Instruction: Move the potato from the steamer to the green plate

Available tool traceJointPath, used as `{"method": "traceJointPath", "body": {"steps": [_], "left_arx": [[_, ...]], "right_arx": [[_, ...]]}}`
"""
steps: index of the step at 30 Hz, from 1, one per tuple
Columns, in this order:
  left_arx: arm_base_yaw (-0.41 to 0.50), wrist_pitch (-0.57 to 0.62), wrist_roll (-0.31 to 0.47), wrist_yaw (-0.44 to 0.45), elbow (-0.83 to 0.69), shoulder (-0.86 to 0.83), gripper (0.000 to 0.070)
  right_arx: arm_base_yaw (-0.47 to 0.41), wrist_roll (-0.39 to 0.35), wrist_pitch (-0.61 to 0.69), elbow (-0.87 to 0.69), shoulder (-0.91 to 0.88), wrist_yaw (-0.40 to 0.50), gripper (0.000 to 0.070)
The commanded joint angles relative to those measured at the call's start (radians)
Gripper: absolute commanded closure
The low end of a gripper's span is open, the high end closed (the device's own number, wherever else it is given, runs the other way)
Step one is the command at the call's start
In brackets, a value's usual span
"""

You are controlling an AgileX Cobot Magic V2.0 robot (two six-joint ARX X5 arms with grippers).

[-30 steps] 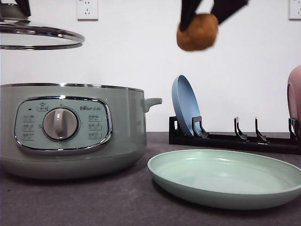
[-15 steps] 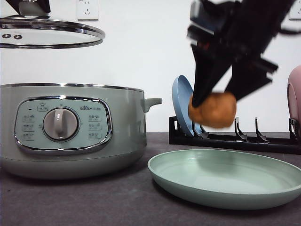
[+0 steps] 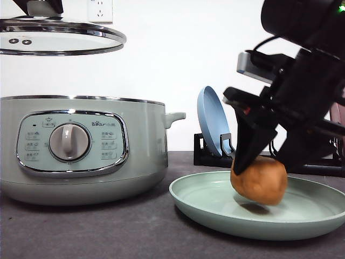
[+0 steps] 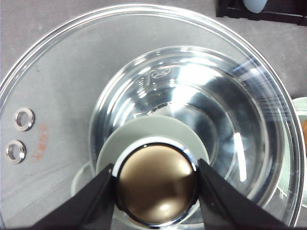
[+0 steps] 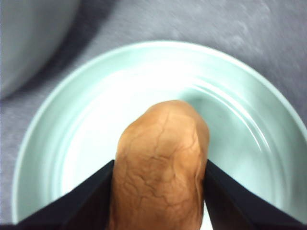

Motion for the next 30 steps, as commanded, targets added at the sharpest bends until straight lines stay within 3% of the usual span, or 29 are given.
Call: {"method": "traceJointPath", "body": {"steps": [1,4,10,15,19,30], "left_arx": [[-0.007,0.037,-0.002,0.006,0.028,-0.007,0.0691],[-0.021,0.037,-0.002,0.006,0.028,-0.007,0.0691],[-0.063,0.027,-0.002,0.006,0.027,-0.007,0.0691],[-0.1,0.021,-0.002,0.006,0.027,-0.006,0.0691],[-0.122,0.021,-0.002,0.006,0.027,-0.006,0.0691],[-0.141,0.024,-0.002,0.006,0.027,0.0,0.0691]], "right_arx": [[0.008,0.02,0.011,0.001,0.007,0.004,0.0437],[0.011,0.02,0.012,0.001,0.007,0.001,0.0427],[0.011,0.02,0.001,0.001,0.007,0.001,0.0269],[0.011,0.02,-0.005,0.001,0.007,0.001,0.025],[0.006,0.019,-0.004,0.013,0.005,0.002,0.0141],[-0.003,-0.005,-0.043,0.123,-0.125,0.012,0.0135]]}}
